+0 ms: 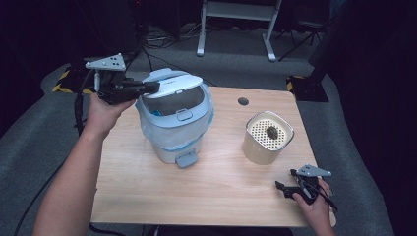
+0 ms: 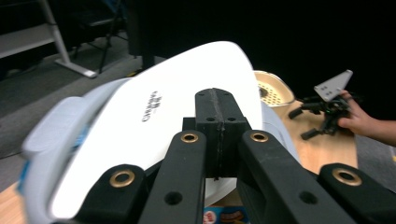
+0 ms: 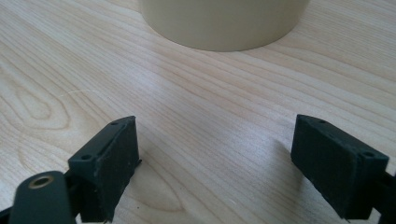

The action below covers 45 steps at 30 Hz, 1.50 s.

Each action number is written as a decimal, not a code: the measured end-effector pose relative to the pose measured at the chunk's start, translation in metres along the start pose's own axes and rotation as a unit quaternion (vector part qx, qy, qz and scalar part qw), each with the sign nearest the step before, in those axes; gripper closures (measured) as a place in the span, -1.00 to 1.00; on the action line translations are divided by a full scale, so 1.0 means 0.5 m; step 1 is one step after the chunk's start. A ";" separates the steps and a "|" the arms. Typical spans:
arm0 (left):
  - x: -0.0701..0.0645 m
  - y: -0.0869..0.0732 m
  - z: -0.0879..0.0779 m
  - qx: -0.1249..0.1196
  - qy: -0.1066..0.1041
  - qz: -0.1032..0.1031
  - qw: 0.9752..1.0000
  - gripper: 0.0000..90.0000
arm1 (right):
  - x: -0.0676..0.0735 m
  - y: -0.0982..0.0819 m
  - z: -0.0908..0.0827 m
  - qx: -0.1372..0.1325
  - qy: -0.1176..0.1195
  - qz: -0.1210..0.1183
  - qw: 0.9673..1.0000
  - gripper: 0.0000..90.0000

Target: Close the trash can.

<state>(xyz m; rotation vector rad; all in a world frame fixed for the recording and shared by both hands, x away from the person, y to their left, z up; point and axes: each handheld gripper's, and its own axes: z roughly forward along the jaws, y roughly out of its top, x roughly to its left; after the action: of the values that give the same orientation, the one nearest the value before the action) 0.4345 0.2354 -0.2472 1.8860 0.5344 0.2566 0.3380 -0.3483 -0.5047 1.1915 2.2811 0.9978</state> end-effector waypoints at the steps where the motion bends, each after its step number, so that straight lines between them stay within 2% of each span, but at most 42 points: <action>1: -0.002 -0.002 0.003 0.003 -0.003 0.002 1.000 1.00 | 0.000 0.000 0.000 0.000 0.000 0.000 1.000 -0.66; 4: -0.010 -0.007 0.013 0.017 -0.013 0.006 1.000 1.00 | 0.000 0.000 0.000 0.000 0.000 0.000 1.000 -0.66; 7: -0.015 -0.009 0.018 0.026 -0.013 0.008 1.000 1.00 | 0.000 0.000 0.000 0.000 0.000 0.000 1.000 -0.66; 13: -0.027 -0.011 0.039 0.064 -0.005 0.003 0.998 1.00 | 0.000 0.000 0.000 0.000 0.000 0.000 1.000 -0.66; 14: -0.027 -0.011 0.039 0.064 -0.005 0.003 0.998 1.00 | 0.000 0.000 0.000 0.000 0.000 0.000 1.000 -0.66; 18: -0.032 -0.012 0.054 0.091 0.010 0.008 0.996 1.00 | 0.000 0.000 0.000 0.000 0.000 0.000 1.000 -0.66; 28: -0.035 -0.006 0.065 0.112 0.017 0.004 0.994 1.00 | 0.000 0.000 0.000 -0.001 -0.001 -0.001 1.000 -0.66; 32: -0.042 -0.003 0.069 0.117 0.030 0.008 0.993 1.00 | 0.000 0.000 0.000 -0.001 -0.001 -0.001 1.000 -0.66; 35: -0.042 -0.002 0.070 0.119 0.031 0.007 0.992 1.00 | 0.000 0.000 0.000 -0.001 -0.001 -0.001 1.000 -0.66; 45: -0.050 0.011 0.080 0.148 0.052 0.016 0.988 1.00 | 0.001 -0.001 -0.001 -0.001 0.000 -0.001 1.000 -0.65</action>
<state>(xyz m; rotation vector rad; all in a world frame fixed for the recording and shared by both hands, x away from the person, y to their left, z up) 0.4309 0.1889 -0.2548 2.1793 0.6410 0.3105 0.3373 -0.3481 -0.5047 1.1884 2.2802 0.9983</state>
